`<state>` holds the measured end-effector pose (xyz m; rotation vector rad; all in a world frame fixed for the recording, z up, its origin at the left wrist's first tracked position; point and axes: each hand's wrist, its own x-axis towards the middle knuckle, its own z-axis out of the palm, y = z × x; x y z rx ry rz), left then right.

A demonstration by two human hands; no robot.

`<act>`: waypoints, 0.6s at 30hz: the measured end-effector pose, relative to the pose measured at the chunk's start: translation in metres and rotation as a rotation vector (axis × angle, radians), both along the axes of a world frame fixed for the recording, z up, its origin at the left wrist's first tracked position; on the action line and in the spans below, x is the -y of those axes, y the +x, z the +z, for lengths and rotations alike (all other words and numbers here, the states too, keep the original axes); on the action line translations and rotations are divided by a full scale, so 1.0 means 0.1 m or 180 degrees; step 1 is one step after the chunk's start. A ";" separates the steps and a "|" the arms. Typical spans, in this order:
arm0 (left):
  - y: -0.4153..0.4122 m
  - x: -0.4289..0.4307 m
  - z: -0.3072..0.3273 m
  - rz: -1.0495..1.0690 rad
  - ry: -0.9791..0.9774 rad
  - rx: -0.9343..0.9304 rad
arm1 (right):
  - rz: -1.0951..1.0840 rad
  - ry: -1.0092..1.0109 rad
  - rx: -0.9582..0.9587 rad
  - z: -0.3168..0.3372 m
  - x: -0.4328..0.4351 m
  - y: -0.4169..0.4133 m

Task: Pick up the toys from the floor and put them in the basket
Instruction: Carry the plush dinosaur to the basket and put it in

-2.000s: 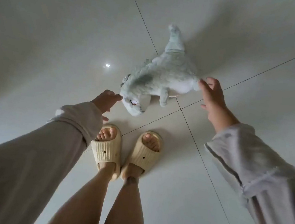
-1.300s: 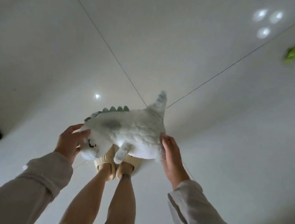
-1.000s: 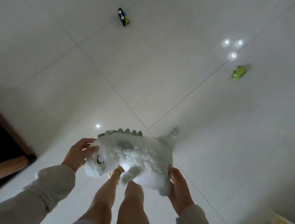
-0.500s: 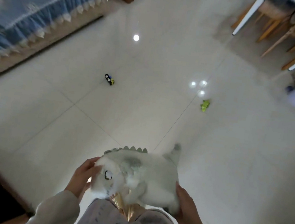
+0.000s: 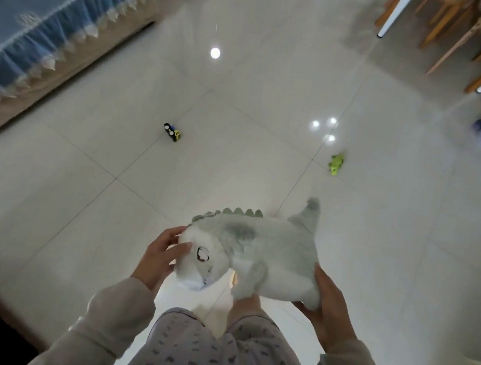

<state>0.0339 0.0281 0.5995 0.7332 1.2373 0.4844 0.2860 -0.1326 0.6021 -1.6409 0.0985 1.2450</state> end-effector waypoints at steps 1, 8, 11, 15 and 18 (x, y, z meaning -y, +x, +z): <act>0.10 -0.07 -0.03 -0.0005 -0.0028 0.0006 | 0.0016 -0.0003 0.0021 -0.03 -0.07 0.11; 0.69 -0.58 -0.17 0.0249 -0.0192 -0.0213 | 0.0448 -0.0371 -0.0148 -0.15 -0.86 0.81; 0.92 -0.92 -0.21 0.0320 -0.0134 -0.0437 | 0.0644 -0.0446 -0.0209 -0.18 -1.33 1.08; 1.14 -1.36 -0.15 0.0597 -0.0118 -0.0485 | 0.0869 -0.0431 -0.0100 -0.12 -1.98 1.41; 1.28 -1.70 -0.12 0.0774 -0.0130 -0.0399 | 0.0982 -0.0321 0.0039 -0.06 -2.43 1.63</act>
